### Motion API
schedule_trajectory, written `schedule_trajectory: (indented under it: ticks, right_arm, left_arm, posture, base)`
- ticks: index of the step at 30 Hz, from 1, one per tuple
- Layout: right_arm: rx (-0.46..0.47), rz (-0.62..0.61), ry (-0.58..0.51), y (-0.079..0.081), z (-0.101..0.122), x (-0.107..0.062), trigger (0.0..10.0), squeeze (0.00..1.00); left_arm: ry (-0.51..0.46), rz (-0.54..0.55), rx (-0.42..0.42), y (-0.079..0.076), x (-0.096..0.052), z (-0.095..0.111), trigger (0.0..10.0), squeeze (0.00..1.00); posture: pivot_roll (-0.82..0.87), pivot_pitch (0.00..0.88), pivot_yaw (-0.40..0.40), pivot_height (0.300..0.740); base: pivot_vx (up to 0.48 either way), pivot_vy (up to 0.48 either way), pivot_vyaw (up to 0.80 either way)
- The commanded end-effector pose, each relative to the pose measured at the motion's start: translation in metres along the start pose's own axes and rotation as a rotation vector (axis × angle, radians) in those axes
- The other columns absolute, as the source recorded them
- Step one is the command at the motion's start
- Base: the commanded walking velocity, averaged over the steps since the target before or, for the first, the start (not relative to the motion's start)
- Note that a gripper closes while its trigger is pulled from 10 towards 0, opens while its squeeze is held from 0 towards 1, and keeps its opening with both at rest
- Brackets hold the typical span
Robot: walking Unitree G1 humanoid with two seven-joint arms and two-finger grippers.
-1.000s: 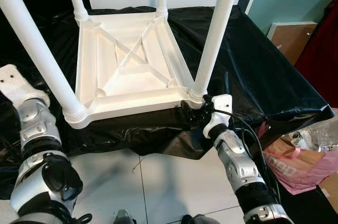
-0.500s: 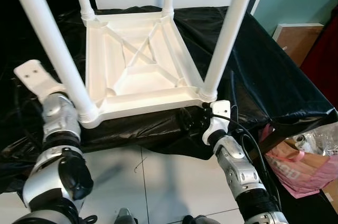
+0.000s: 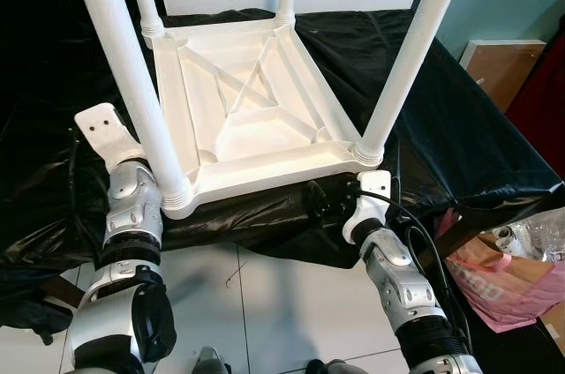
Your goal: Building children table
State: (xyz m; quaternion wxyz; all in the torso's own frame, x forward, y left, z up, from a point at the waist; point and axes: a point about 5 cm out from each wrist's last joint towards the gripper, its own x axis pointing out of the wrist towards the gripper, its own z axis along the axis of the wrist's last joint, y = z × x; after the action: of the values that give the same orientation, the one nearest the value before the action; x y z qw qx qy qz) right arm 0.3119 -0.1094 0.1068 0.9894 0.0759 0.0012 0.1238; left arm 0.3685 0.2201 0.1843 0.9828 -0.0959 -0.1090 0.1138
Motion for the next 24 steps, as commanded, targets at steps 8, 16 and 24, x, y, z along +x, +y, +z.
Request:
schedule_trajectory:
  ticks: [8, 16, 24]
  right_arm:
    - [-0.054, -0.181, 0.083, -0.026, -0.007, 0.006, 10.0, 0.0]
    - [-0.071, -0.206, 0.057, -0.046, 0.003, 0.012, 10.0, 0.0]
    - [-0.029, -0.184, -0.01, -0.043, 0.014, 0.022, 10.0, 0.0]
  left_arm:
    - [0.06, -1.163, -0.114, -0.104, -0.068, -0.01, 10.0, 0.0]
    - [0.082, -1.298, -0.195, -0.146, -0.107, -0.005, 10.0, 0.0]
    - [0.084, -1.272, -0.255, -0.162, -0.12, 0.003, 10.0, 0.0]
  posture:
    - [-0.01, 0.12, -0.072, 0.74]
    - [-0.01, 0.102, -0.064, 0.74]
    - [-0.01, 0.095, -0.058, 0.74]
  base:
    - [0.0, 0.0, 0.0]
    - [0.0, 0.0, 0.0]
    - [0.0, 0.0, 0.0]
